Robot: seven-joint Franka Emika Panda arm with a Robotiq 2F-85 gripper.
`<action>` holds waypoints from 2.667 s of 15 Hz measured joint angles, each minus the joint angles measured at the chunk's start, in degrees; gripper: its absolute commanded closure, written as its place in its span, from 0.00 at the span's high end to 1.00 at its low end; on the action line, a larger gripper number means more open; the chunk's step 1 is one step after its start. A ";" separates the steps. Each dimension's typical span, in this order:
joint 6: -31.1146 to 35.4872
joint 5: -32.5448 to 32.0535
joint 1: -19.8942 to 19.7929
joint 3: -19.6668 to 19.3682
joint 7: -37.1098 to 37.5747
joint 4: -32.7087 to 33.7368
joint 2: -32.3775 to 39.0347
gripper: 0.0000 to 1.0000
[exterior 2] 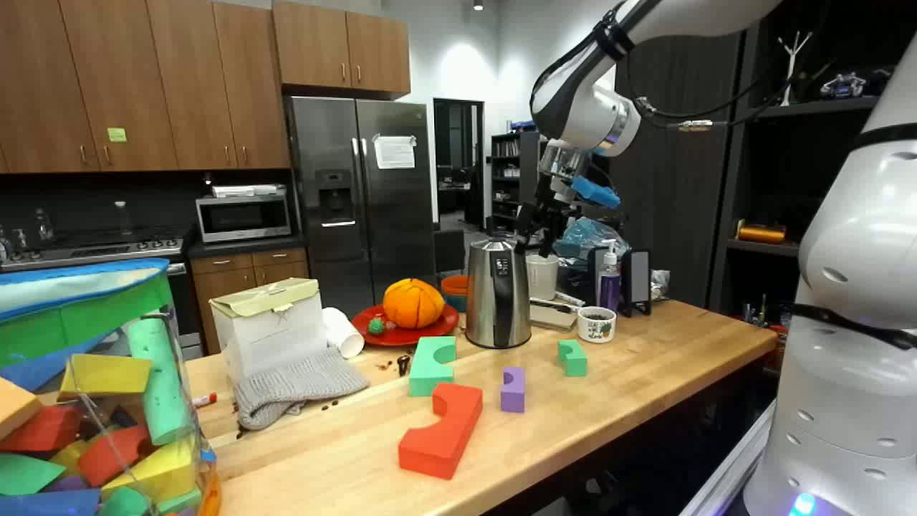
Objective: Open the electric kettle, then close it
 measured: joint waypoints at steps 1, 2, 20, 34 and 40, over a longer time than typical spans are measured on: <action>0.00 0.00 0.00 0.00 0.00 0.00 0.00 1.00; 0.00 0.00 0.00 0.00 0.00 0.00 0.00 1.00; 7.58 -8.63 -3.32 9.55 1.42 -5.49 -8.35 1.00; 20.96 -26.50 -4.24 18.85 15.60 -6.86 -9.66 1.00; 19.20 -29.27 -6.15 15.67 13.26 0.30 -0.31 1.00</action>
